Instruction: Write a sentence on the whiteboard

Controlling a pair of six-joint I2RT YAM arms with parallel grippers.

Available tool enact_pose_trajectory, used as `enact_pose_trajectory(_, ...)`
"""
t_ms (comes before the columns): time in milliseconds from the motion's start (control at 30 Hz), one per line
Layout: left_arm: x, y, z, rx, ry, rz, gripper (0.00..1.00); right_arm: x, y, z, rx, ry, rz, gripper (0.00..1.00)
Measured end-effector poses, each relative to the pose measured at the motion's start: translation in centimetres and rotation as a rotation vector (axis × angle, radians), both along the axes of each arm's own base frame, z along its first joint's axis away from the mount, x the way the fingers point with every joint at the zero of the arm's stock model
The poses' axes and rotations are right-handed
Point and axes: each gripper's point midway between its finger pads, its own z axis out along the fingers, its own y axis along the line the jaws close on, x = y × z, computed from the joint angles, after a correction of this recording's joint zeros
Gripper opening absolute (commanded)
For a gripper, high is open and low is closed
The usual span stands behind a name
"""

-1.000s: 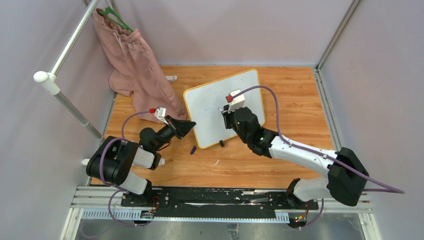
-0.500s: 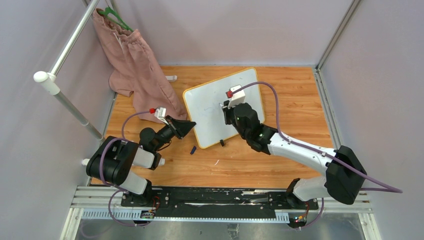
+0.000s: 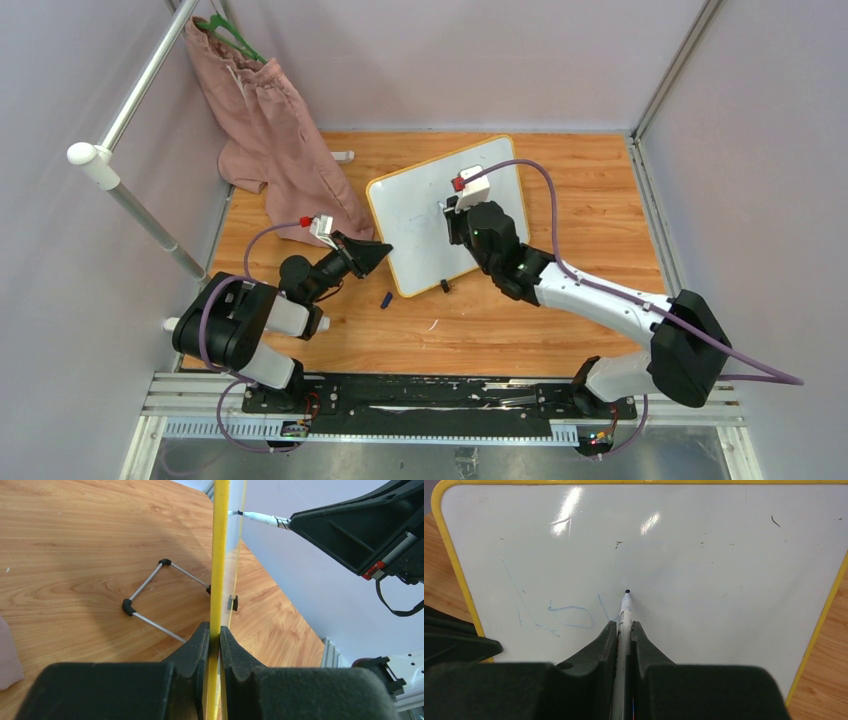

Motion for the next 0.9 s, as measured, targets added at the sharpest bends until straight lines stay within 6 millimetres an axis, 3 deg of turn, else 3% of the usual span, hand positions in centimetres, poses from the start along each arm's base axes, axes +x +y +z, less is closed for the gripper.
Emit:
enact_pose_trajectory(400,-0.1,0.0,0.1,0.0,-0.004,-0.003,0.0,-2.1,-2.4,1.9,0.051,-0.021,0.002,0.0)
enact_pose_trajectory(900,-0.1,0.0,0.0,0.001,-0.002,-0.003,0.0,-1.6,-2.6,-0.5,0.089,0.081,0.044,0.0)
